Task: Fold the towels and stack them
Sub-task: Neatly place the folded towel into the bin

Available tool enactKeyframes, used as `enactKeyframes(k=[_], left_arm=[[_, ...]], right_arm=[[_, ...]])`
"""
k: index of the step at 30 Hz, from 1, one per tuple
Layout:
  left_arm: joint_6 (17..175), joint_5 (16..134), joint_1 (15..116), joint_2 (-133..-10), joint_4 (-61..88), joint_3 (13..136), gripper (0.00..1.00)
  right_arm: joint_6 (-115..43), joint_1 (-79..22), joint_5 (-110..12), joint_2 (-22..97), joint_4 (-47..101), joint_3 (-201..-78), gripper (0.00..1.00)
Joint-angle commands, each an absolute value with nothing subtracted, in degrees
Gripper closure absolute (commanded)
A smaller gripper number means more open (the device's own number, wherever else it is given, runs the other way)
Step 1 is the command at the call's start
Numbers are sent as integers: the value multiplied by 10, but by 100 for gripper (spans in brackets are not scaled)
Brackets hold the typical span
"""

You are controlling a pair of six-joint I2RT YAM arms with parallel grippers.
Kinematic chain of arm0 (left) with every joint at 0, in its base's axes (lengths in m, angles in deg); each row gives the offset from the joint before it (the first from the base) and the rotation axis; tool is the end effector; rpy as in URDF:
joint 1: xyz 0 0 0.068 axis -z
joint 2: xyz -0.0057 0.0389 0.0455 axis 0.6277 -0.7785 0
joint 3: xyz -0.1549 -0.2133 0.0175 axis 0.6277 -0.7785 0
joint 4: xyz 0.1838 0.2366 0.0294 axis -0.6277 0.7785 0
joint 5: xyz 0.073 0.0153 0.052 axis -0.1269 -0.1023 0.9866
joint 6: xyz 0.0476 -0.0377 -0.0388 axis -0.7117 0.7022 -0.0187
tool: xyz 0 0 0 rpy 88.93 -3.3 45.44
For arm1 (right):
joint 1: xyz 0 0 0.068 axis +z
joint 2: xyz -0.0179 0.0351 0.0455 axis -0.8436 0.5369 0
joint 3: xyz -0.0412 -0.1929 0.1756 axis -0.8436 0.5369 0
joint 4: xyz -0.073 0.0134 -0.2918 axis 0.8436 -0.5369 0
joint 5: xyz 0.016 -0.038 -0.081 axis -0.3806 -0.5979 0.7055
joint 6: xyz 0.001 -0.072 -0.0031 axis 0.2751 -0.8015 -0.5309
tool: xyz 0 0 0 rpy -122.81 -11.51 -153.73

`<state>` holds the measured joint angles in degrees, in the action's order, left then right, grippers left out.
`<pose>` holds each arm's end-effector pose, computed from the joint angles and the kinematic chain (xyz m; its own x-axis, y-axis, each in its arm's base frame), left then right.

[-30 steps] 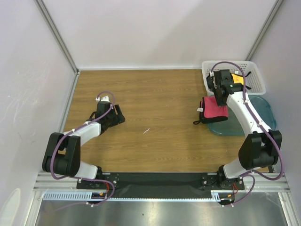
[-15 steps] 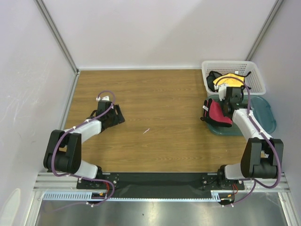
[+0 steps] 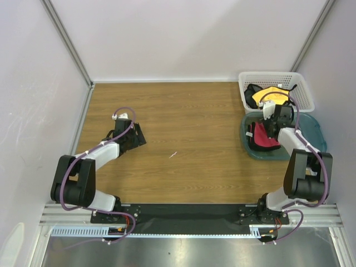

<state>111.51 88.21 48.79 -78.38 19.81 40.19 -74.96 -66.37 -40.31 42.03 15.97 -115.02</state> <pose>0.3175 -0.0504 0.1090 -0.7094 -0.3436 -0.6153 -0.2379 0.9386 -0.2499 0.3596 -0.0572 0.1597 -0.6899 -0.4321 -0.5808 -0.2364 0.8928 -0.3834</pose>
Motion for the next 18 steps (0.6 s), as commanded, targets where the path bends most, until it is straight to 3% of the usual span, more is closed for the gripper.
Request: enactKeyframes(k=[1,9,13,15,17,18], left_arm=[[1118,896,484,-762,199,418,23],[1121,896,484,-755,199,418,23],[1124,896,483,-748,200,418,23],[1125,893,483,-743,199,416,23],[1125,893,484,-737,199,413,23],[1125,893,484,-734,200,411,23]], right_arm=[[-768,-669,-383,455,163,-1181,100],[-756,-676,-315,484,163,-1196,100],[-712,-677,-310,474,141,-1230,53],[-701,-677,-313,461,126,-1244,47],[-680,-677,-317,431,138,-1238,21],[-668,-677,-326,422,140,-1237,2]])
